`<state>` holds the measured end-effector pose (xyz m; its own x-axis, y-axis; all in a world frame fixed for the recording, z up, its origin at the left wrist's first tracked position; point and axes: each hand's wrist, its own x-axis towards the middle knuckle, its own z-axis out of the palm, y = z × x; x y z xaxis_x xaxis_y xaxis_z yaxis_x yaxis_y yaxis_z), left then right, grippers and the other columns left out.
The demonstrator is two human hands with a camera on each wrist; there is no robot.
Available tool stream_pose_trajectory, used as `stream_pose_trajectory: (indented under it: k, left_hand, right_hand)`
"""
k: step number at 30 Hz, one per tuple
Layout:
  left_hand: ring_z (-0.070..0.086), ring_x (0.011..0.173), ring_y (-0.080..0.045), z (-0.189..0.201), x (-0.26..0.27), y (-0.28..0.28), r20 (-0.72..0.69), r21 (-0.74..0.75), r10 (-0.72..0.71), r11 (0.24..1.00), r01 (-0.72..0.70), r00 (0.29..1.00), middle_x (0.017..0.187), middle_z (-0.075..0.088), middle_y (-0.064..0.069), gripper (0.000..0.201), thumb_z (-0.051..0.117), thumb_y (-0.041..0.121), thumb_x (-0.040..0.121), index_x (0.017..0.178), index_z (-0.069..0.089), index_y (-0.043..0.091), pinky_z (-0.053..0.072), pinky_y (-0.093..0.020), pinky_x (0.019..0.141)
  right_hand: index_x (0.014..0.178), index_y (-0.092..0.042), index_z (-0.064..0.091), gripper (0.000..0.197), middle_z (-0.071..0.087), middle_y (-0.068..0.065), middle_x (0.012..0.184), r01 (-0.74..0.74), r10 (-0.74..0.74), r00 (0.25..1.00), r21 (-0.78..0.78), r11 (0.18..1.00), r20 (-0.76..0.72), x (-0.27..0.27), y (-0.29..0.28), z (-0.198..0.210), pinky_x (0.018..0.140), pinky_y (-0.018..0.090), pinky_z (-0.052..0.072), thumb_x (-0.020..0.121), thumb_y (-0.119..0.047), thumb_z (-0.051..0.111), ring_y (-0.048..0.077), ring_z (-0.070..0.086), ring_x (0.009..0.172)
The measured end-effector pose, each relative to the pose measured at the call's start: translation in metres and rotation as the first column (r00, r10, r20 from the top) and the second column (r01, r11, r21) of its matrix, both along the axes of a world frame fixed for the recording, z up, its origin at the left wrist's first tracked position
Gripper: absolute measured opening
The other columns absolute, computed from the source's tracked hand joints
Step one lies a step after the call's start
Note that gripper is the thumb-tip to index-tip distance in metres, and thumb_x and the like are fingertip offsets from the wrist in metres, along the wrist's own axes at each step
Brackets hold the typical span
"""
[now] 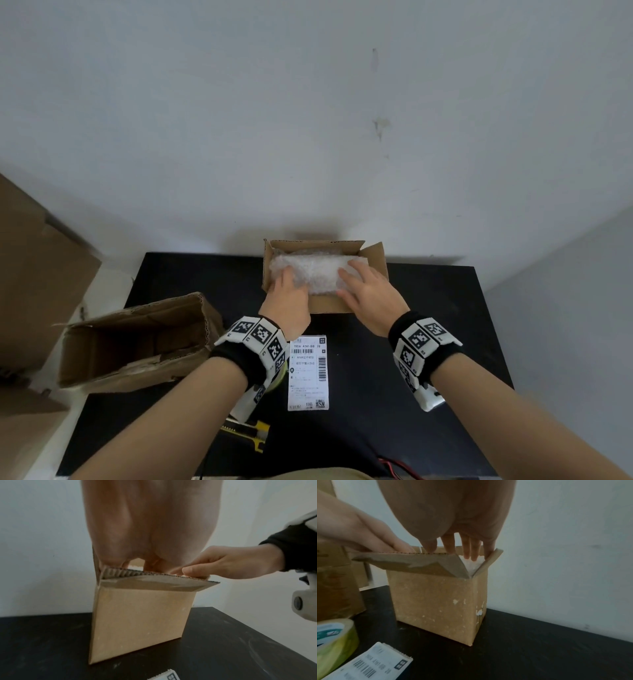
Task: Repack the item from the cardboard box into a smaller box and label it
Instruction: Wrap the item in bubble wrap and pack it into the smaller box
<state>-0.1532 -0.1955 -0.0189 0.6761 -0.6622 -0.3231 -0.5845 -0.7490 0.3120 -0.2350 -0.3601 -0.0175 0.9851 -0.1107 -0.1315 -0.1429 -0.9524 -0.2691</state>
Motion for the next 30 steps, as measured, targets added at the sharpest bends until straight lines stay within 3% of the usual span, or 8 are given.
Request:
stream_pose_trajectory:
  k: [4, 6, 8, 15, 18, 21, 27, 30]
  left_hand:
    - [-0.009, 0.144, -0.036, -0.013, -0.004, -0.004, 0.019, 0.005, 0.028, 1.0, -0.028, 0.999, 0.156, -0.007, -0.021, 0.042, 0.03, 0.027, 0.1, 0.138, 0.04, 0.011, -0.002, -0.043, 0.117]
    - [-0.015, 0.143, -0.036, -0.018, -0.007, -0.002, 0.049, 0.018, 0.01, 1.0, -0.011, 0.999, 0.155, -0.013, -0.022, 0.044, 0.026, 0.033, 0.101, 0.139, 0.037, 0.016, -0.007, -0.043, 0.116]
    - [-0.017, 0.142, -0.037, -0.023, -0.011, 0.0, 0.061, 0.012, -0.006, 1.0, 0.005, 0.998, 0.155, -0.015, -0.021, 0.041, 0.024, 0.037, 0.1, 0.135, 0.039, 0.02, -0.007, -0.045, 0.117]
    - [-0.007, 0.143, -0.042, -0.023, -0.012, -0.002, 0.031, -0.015, 0.012, 1.0, -0.012, 0.999, 0.155, -0.002, -0.023, 0.043, 0.031, 0.031, 0.098, 0.137, 0.028, 0.013, 0.006, -0.05, 0.119]
    - [0.029, 0.134, -0.039, -0.021, -0.007, -0.003, 0.036, -0.131, 0.063, 0.99, -0.057, 0.997, 0.145, 0.02, -0.02, 0.04, 0.043, 0.026, 0.092, 0.127, 0.033, 0.009, 0.032, -0.044, 0.111]
    - [0.052, 0.11, -0.029, -0.022, -0.003, -0.005, 0.015, -0.175, 0.118, 0.978, -0.113, 0.993, 0.143, 0.018, -0.015, 0.045, 0.046, 0.024, 0.092, 0.131, 0.029, 0.012, 0.051, -0.034, 0.089]
    - [0.056, 0.109, -0.031, -0.026, -0.005, -0.015, 0.027, -0.085, 0.193, 0.978, -0.191, 0.981, 0.151, 0.01, -0.017, 0.061, 0.039, 0.031, 0.096, 0.148, 0.01, 0.017, 0.052, -0.035, 0.083]
    - [0.042, 0.124, -0.029, -0.023, -0.007, -0.016, -0.011, -0.106, 0.256, 0.961, -0.256, 0.967, 0.151, 0.007, -0.015, 0.065, 0.042, 0.032, 0.094, 0.148, 0.009, 0.015, 0.05, -0.037, 0.087]
  right_hand:
    - [0.12, 0.006, 0.057, 0.06, 0.049, 0.021, 0.135, -0.059, 0.057, 0.998, -0.078, 0.995, -0.036, 0.004, 0.008, -0.002, 0.105, 0.048, 0.04, 0.091, -0.038, 0.028, 0.035, 0.046, 0.128]
    - [0.136, 0.004, 0.041, 0.066, 0.035, 0.021, 0.146, -0.067, 0.067, 0.997, -0.014, 0.998, -0.043, 0.007, 0.013, -0.004, 0.11, 0.048, 0.035, 0.092, -0.043, 0.022, 0.035, 0.032, 0.138]
    - [0.148, -0.011, 0.02, 0.071, 0.01, 0.017, 0.156, -0.055, 0.056, 0.993, 0.009, 0.998, -0.101, 0.007, 0.015, -0.01, 0.118, 0.045, 0.016, 0.091, -0.052, 0.015, 0.033, 0.008, 0.145]
    - [0.15, -0.027, 0.007, 0.066, -0.013, 0.013, 0.157, 0.044, -0.026, 0.974, 0.075, 0.996, -0.223, 0.02, 0.024, -0.02, 0.119, 0.048, 0.0, 0.095, -0.056, 0.026, 0.038, -0.01, 0.143]
    - [0.15, -0.027, 0.008, 0.066, -0.013, 0.014, 0.157, 0.105, -0.057, 0.96, 0.162, 0.981, -0.275, 0.025, 0.027, -0.019, 0.118, 0.049, 0.001, 0.095, -0.057, 0.026, 0.04, -0.01, 0.142]
    - [0.15, -0.027, 0.008, 0.065, -0.013, 0.013, 0.157, 0.114, -0.057, 0.951, 0.174, 0.978, -0.302, 0.028, 0.023, -0.021, 0.118, 0.047, 0.003, 0.095, -0.057, 0.026, 0.04, -0.007, 0.143]
    - [0.15, -0.026, 0.017, 0.053, -0.007, 0.013, 0.158, 0.09, -0.021, 0.961, 0.24, 0.967, -0.274, 0.028, 0.01, -0.026, 0.118, 0.045, 0.014, 0.1, -0.042, 0.029, 0.039, 0.006, 0.144]
    - [0.149, -0.022, 0.017, 0.052, -0.003, 0.013, 0.158, 0.076, -0.023, 0.979, 0.259, 0.963, -0.203, 0.021, 0.008, -0.028, 0.117, 0.043, 0.02, 0.101, -0.027, 0.035, 0.038, 0.01, 0.144]
